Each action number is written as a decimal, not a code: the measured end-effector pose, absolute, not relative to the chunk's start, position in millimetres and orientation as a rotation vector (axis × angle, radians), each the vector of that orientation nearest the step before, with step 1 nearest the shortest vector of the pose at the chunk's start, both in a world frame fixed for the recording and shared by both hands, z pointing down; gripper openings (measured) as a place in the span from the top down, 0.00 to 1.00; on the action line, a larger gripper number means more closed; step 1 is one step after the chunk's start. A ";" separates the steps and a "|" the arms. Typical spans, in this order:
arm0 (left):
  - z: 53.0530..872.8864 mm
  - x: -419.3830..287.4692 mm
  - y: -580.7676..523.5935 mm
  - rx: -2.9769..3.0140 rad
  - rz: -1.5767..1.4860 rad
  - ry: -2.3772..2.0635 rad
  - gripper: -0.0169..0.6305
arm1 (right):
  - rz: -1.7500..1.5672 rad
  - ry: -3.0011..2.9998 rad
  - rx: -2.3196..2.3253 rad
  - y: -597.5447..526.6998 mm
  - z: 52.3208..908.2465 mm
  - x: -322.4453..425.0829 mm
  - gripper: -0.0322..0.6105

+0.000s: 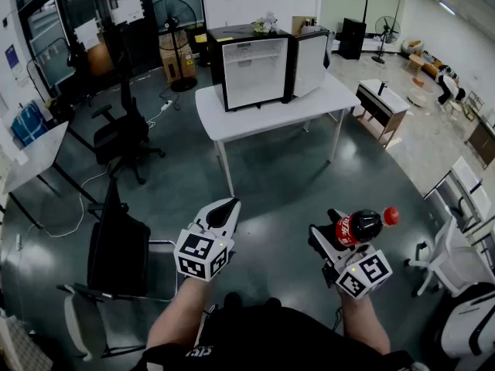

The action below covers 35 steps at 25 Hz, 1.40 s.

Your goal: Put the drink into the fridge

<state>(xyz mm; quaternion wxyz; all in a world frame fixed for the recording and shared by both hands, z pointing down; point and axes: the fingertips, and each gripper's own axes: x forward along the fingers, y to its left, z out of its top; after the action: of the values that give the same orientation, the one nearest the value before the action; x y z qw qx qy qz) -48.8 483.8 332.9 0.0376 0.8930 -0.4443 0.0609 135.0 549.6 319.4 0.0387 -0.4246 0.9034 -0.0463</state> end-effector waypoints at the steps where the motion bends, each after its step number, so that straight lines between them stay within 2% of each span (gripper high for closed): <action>1: 333.0 -50.4 482.0 2.739 0.187 -1.364 0.95 | -0.139 2.773 -1.300 548.9 319.9 133.3 0.54; 23: 350.8 -10.5 446.0 2.728 0.257 -1.351 0.95 | -0.151 2.815 -1.225 513.7 338.8 160.7 0.53; 35: 358.3 -15.9 352.6 2.730 0.210 -1.321 0.95 | -0.215 2.779 -1.264 422.4 344.3 162.0 0.53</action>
<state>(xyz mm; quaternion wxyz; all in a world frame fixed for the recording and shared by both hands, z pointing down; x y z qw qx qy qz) -15.9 352.6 358.3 0.0507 0.8969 -0.4339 0.0690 162.0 422.4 344.3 0.0404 -0.4126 0.9073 -0.0703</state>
